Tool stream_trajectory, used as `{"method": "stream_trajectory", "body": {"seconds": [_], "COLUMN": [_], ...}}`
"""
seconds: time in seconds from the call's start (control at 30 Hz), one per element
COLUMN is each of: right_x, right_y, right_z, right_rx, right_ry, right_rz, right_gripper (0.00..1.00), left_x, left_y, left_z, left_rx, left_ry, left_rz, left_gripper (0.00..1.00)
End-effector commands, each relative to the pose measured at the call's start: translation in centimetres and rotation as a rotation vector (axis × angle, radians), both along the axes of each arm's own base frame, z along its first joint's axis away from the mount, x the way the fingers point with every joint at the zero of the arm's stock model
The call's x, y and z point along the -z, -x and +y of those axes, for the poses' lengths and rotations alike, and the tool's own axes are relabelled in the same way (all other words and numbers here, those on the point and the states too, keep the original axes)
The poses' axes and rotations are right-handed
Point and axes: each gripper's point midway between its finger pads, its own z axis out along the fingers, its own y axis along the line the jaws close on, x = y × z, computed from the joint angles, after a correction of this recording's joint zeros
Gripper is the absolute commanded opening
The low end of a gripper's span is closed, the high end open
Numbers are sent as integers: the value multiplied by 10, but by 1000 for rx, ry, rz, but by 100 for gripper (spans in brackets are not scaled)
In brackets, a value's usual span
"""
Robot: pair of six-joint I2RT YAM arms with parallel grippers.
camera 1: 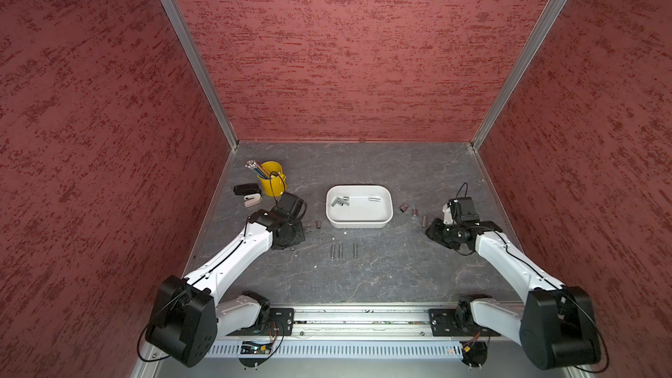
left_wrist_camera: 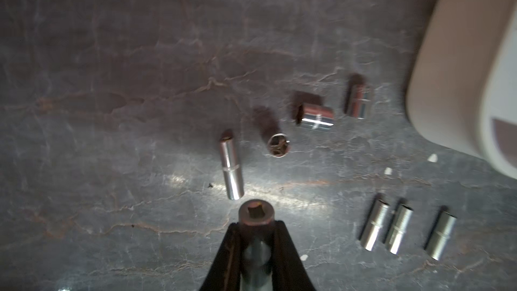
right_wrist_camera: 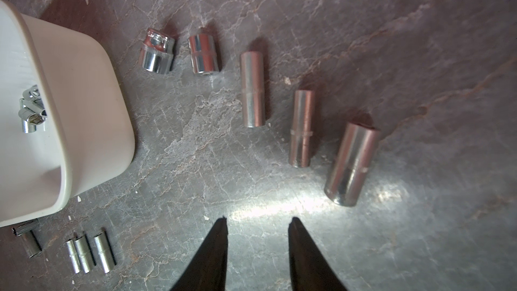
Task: Take out the socket from the storage box
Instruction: Place the socket head at the center of the board.
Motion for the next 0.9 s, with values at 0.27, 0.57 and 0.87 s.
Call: {"method": "stream_trajectory", "body": {"seconds": [0.27, 0.57, 0.87], "right_x": [-1, 0, 1], "right_y": [-2, -3, -3], "right_z": [6, 5, 5], "right_rx": [-26, -24, -24], "right_ry": [-18, -13, -13], "right_rz": [-18, -13, -14], "right_gripper": [39, 39, 39], "left_x": [33, 46, 51], "left_y": [-3, 1, 1], "left_z": [32, 35, 34], "left_rx": [-222, -224, -221], "left_ry": [-58, -44, -26], "left_rz": [4, 49, 78], "left_gripper": [10, 18, 30]}}
